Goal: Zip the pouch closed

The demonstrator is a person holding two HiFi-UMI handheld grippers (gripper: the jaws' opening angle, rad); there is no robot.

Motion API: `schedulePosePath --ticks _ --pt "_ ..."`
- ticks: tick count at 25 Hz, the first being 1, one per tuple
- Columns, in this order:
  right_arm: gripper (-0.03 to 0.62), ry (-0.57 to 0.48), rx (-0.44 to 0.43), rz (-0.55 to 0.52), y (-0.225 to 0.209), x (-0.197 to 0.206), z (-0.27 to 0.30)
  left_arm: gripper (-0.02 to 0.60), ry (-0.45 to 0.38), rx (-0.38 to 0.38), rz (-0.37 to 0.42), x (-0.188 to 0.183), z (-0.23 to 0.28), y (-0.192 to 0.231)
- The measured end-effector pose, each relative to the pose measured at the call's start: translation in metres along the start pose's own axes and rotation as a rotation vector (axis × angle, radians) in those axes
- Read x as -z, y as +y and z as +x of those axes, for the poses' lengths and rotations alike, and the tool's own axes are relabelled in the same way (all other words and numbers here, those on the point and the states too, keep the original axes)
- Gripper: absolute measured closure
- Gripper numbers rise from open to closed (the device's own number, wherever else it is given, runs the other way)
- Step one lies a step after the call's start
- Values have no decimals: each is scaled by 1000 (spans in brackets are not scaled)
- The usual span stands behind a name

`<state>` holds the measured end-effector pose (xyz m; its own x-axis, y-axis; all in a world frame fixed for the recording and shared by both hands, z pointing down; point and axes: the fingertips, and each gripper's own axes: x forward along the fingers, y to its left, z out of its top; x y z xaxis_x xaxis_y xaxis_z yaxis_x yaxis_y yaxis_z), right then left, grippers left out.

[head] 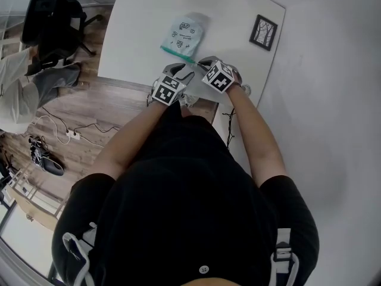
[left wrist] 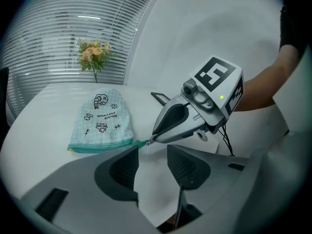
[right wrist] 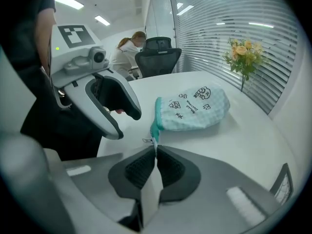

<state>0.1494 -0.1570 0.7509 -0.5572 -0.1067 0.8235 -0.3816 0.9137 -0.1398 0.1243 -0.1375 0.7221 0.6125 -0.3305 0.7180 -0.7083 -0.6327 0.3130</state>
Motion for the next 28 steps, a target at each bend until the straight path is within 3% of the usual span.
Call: schedulePosePath --ticks 11,14,18,28 --pt "571 -50 -20 24 15 -17 -9 421 45 -24 -2 13 15 7" --pt "571 -61 -25 32 18 -21 -10 462 50 -19 -8 14 17 8" --pt "571 -57 -22 27 21 -21 -11 568 50 -29 -20 14 18 8" --pt "577 -6 23 2 20 -19 -13 572 48 -52 3 4 15 12"
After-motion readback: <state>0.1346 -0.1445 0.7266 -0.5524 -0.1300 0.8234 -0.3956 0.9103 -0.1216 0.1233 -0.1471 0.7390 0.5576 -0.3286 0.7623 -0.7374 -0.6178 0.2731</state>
